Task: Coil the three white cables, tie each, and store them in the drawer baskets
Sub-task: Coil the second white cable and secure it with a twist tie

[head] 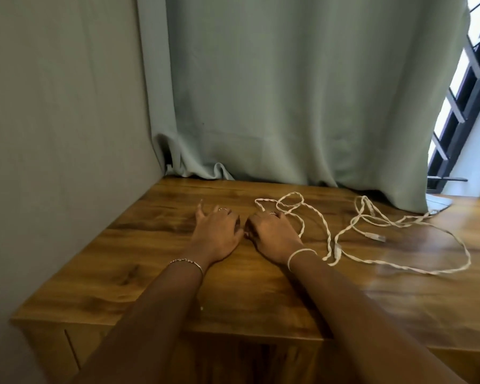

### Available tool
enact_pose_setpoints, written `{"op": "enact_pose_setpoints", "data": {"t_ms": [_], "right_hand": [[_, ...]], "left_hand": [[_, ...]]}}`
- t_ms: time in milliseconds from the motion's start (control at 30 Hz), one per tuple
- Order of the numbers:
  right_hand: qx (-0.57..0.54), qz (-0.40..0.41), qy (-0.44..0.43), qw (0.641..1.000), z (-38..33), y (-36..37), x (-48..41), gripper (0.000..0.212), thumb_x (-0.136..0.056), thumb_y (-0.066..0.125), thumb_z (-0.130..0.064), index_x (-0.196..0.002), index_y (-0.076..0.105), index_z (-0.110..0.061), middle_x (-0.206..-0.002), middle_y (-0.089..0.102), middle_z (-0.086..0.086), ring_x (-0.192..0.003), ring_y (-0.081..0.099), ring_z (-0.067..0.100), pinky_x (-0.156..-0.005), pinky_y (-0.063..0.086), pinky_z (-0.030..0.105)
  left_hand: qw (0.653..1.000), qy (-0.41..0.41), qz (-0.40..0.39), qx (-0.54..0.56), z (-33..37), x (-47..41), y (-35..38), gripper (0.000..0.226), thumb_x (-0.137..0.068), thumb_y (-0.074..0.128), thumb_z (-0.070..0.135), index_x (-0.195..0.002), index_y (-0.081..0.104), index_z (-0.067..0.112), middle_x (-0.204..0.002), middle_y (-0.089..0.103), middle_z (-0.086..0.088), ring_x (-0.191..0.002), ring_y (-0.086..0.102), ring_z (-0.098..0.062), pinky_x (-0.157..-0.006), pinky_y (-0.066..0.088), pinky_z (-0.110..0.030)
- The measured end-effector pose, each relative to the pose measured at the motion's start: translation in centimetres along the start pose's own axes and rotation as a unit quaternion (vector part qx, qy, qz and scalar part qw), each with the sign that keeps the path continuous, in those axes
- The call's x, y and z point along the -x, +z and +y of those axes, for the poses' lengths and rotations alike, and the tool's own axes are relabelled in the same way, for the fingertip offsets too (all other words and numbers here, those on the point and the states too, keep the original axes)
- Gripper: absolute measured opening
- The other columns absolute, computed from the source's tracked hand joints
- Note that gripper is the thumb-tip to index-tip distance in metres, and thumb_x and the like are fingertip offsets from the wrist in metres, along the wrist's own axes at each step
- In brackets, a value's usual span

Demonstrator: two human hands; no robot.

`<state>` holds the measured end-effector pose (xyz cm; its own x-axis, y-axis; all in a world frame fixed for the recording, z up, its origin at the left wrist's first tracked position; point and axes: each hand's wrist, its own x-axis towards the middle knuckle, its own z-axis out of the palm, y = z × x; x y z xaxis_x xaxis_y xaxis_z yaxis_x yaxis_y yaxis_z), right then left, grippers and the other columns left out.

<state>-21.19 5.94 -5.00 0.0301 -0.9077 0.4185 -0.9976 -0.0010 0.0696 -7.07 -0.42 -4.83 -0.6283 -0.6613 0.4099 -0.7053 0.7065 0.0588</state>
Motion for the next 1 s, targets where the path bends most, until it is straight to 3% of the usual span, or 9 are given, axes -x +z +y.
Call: {"op": "enact_pose_setpoints", "data": {"t_ms": [167,267,300,367,433,567,733,900,1000], "right_hand": [[-0.14,0.075,0.039,0.986,0.1,0.0,-1.2,0.005,-0.097,0.043,-0.013,-0.1,0.048,-0.012,-0.097,0.061,0.009,-0.088,0.057,0.027,-0.076,0.04,0.035],[-0.227,0.142,0.079,0.96,0.6,-0.3,-2.5,0.012,-0.101,0.039,-0.017,-0.102,0.049,-0.012,-0.095,0.06,0.009,-0.084,0.055,0.023,-0.073,0.044,0.037],[-0.252,0.164,0.091,0.949,0.7,-0.5,-2.9,0.013,-0.102,0.037,-0.019,-0.101,0.048,-0.013,-0.096,0.06,0.008,-0.085,0.055,0.022,-0.073,0.045,0.037],[-0.297,0.198,0.111,0.928,0.7,-0.5,-3.6,0.013,-0.103,0.036,-0.025,-0.099,0.047,-0.019,-0.096,0.06,0.003,-0.086,0.056,0.019,-0.073,0.045,0.033],[-0.334,0.221,0.121,0.908,0.7,0.0,-3.9,0.012,-0.103,0.037,-0.029,-0.098,0.046,-0.023,-0.09,0.058,-0.005,-0.081,0.055,0.011,-0.068,0.042,0.025],[-0.398,0.252,0.117,0.874,1.7,1.1,-4.5,0.023,-0.102,0.043,-0.03,-0.084,0.054,-0.02,-0.069,0.056,-0.009,-0.061,0.052,0.005,-0.059,0.038,0.026],[-0.51,0.223,0.123,0.822,2.4,1.2,-4.7,0.031,-0.101,0.044,-0.035,-0.085,0.063,-0.016,-0.075,0.062,0.021,-0.065,0.053,0.02,-0.061,0.048,0.047],[-0.469,0.116,0.072,0.872,1.4,1.5,-4.1,0.015,-0.103,0.041,-0.019,-0.1,0.056,-0.019,-0.09,0.064,0.0,-0.081,0.059,0.004,-0.076,0.049,0.034],[-0.42,0.054,0.06,0.904,0.9,1.5,-3.9,0.019,-0.097,0.049,-0.019,-0.115,0.053,-0.022,-0.107,0.067,0.002,-0.1,0.062,0.018,-0.09,0.049,0.043]], "left_hand": [[0.983,-0.024,0.152,0.102,-0.5,-2.1,0.4,0.031,-0.097,0.033,0.042,-0.08,0.049,0.023,-0.083,0.055,0.01,-0.096,0.056,-0.016,-0.112,0.021,-0.048],[0.941,-0.084,0.194,0.266,-0.3,-3.4,0.3,0.047,-0.098,0.033,0.052,-0.068,0.056,0.023,-0.063,0.059,0.002,-0.071,0.06,-0.019,-0.094,0.039,-0.041],[0.899,-0.127,0.192,0.372,0.0,-3.8,0.2,0.047,-0.098,0.039,0.05,-0.07,0.06,0.02,-0.065,0.062,-0.007,-0.068,0.061,-0.022,-0.083,0.045,-0.041],[0.76,-0.214,0.187,0.585,1.1,-4.5,-0.3,0.038,-0.098,0.047,0.042,-0.076,0.063,0.015,-0.074,0.065,-0.015,-0.071,0.06,-0.026,-0.07,0.049,-0.04],[0.639,-0.252,0.158,0.71,1.6,-5.3,-0.7,0.031,-0.098,0.049,0.036,-0.073,0.056,0.018,-0.061,0.055,-0.001,-0.057,0.051,-0.016,-0.055,0.043,-0.029],[0.495,-0.187,-0.01,0.849,1.3,-5.3,-1.6,0.038,-0.101,0.041,0.036,-0.069,0.044,0.017,-0.043,0.027,0.009,-0.032,0.022,-0.003,-0.031,0.017,-0.016],[0.413,-0.063,-0.172,0.892,1.1,-4.0,-2.2,0.03,-0.098,0.037,0.033,-0.078,0.05,0.016,-0.045,0.028,0.008,-0.03,0.025,-0.003,-0.033,0.015,-0.014],[0.327,-0.059,-0.075,0.94,1.4,-4.0,-2.1,0.039,-0.104,0.03,0.032,-0.076,0.049,0.014,-0.048,0.033,0.006,-0.035,0.029,-0.004,-0.036,0.027,-0.014],[0.299,-0.068,-0.018,0.952,1.3,-4.0,-2.1,0.038,-0.104,0.031,0.03,-0.075,0.048,0.013,-0.051,0.037,0.005,-0.043,0.033,-0.004,-0.043,0.035,-0.015]]}}
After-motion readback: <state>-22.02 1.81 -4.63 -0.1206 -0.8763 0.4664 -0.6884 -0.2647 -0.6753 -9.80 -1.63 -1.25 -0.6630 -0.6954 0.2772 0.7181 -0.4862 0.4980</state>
